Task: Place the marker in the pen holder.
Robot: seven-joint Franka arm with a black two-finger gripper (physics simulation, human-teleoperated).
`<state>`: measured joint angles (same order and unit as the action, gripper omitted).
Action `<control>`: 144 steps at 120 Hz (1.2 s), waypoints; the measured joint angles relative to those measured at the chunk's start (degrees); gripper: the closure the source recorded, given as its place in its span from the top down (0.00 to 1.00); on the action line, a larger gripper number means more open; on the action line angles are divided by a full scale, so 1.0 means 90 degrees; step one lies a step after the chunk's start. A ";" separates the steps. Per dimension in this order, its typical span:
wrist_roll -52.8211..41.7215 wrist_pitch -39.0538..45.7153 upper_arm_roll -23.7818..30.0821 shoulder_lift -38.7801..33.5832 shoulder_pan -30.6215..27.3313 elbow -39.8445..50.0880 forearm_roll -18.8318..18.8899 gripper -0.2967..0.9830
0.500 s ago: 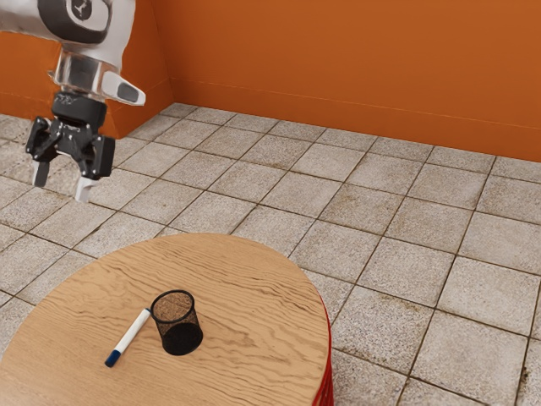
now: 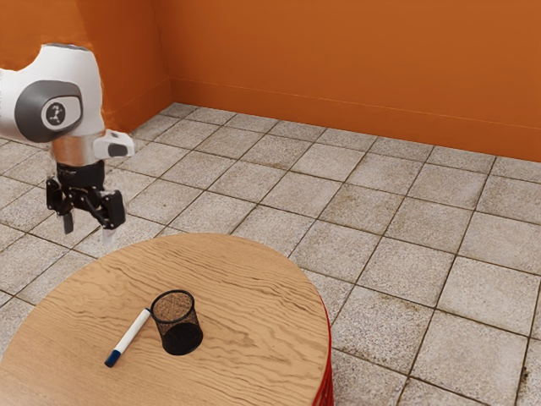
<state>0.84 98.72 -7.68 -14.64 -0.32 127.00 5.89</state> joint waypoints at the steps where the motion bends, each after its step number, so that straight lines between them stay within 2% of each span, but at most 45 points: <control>1: 0.0001 0.0082 -0.0030 -0.0007 -0.0002 0.0080 0.0006 0.77; 15: -0.0014 0.1287 -0.0292 -0.0001 -0.0012 0.1158 0.0150 0.77; 48: -0.0384 0.3586 -0.0308 -0.0258 -0.0005 0.3054 0.0462 0.77; 63: -0.0465 0.4351 -0.0262 -0.0155 -0.0004 0.3497 0.0456 0.77; 92: -0.0342 0.4984 -0.0077 0.0207 0.0006 0.3628 0.0383 0.77; 127: -0.0186 0.5293 -0.0037 0.0367 0.0006 0.3809 0.0364 0.76; 144: -0.0135 0.5375 -0.0026 0.0404 0.0002 0.3810 0.0362 0.73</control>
<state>-0.37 147.09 -7.92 -11.01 -0.30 161.29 9.14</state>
